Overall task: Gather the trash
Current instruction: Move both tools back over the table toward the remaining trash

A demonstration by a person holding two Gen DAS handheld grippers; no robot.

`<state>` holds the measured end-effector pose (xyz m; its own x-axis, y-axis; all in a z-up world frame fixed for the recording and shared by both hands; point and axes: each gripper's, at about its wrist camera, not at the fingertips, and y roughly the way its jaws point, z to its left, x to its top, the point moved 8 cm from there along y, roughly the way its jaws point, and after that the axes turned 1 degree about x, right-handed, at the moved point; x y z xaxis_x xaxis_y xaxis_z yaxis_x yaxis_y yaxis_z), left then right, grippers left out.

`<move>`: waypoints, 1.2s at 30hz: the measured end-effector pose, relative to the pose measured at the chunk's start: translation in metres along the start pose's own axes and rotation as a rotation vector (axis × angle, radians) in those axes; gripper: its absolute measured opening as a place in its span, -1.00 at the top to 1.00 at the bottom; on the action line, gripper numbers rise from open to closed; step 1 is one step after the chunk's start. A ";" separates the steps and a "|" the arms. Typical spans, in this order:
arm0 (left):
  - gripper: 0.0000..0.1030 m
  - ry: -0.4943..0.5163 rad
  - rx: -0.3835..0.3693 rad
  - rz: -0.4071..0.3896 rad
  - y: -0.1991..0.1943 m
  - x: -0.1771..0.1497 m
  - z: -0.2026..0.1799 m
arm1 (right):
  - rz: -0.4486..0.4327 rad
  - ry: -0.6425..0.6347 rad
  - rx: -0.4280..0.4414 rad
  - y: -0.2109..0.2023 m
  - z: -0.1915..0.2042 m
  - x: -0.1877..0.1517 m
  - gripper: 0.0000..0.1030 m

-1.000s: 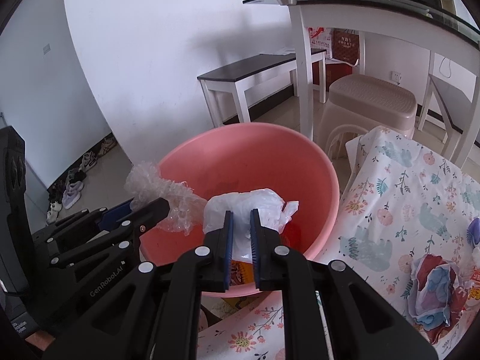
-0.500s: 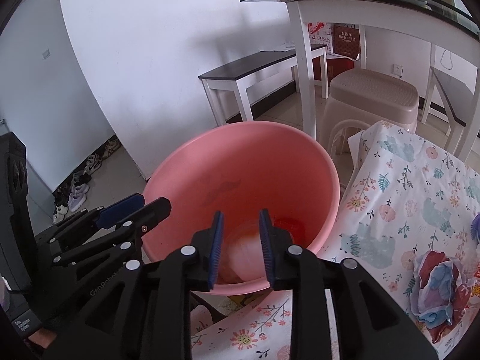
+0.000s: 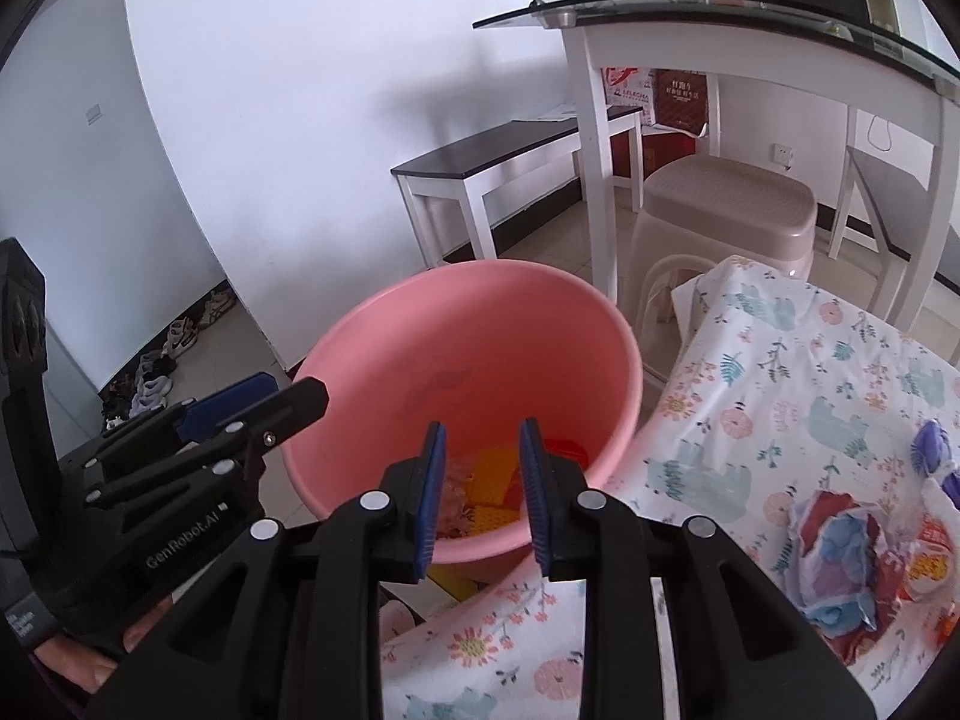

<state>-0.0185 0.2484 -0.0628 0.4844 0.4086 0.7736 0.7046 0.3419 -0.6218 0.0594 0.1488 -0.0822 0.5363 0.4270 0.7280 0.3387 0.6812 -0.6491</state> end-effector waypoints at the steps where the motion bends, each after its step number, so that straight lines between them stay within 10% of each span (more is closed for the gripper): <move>1: 0.23 0.003 -0.005 -0.002 -0.002 0.000 -0.002 | -0.004 0.001 -0.006 -0.004 -0.001 -0.001 0.50; 36: 0.32 0.173 -0.344 0.043 -0.035 -0.032 -0.169 | -0.123 0.261 -0.285 -0.169 -0.161 -0.087 0.50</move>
<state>0.0286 0.0804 -0.0448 0.5770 0.2579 0.7749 0.8002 0.0115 -0.5996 0.0802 -0.0993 -0.0719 0.6440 0.1620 0.7476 0.5941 0.5098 -0.6223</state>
